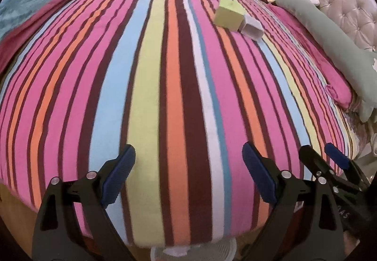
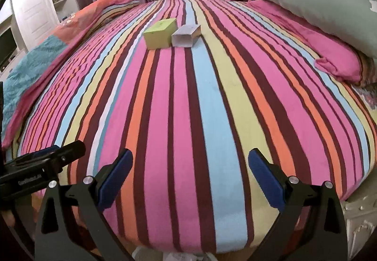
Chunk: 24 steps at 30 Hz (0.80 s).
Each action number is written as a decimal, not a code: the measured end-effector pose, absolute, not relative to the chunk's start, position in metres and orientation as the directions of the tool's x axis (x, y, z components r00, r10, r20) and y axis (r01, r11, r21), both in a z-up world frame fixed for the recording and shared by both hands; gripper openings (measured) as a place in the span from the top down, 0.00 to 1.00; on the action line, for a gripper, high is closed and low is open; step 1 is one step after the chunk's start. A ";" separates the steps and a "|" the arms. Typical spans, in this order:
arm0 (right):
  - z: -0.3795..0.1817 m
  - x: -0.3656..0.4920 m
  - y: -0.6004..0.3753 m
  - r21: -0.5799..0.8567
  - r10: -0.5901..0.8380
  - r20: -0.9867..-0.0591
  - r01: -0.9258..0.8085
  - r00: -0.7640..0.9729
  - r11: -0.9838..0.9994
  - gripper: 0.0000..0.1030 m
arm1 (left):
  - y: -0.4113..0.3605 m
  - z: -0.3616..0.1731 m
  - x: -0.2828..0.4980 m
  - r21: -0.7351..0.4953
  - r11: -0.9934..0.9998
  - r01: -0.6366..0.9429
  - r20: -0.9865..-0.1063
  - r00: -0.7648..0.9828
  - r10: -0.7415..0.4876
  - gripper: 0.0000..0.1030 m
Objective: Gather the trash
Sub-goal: 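Lift both tools away from the wastebasket toward the remaining boxes, then grasp light-green DHC box with left tool while right tool grasps white printed box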
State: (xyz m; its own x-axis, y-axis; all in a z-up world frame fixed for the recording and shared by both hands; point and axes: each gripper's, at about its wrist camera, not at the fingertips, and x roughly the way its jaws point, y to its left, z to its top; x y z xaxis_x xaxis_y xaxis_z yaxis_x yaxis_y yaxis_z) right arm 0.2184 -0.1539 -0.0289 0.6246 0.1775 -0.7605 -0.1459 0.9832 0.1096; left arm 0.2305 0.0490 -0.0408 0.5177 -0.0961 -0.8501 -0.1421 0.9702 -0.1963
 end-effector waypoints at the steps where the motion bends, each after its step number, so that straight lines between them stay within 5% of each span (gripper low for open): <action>1: -0.029 0.224 -0.154 0.105 0.171 -0.760 -0.142 0.627 0.984 0.09 | 0.048 -0.040 0.235 -0.197 0.970 -0.140 -0.849 0.519 -0.097 0.13; 24: -0.038 0.323 -0.133 0.065 0.150 -0.759 -0.156 0.634 0.986 0.09 | 0.044 -0.041 0.398 -0.284 0.953 -0.107 -0.837 0.512 -0.192 0.13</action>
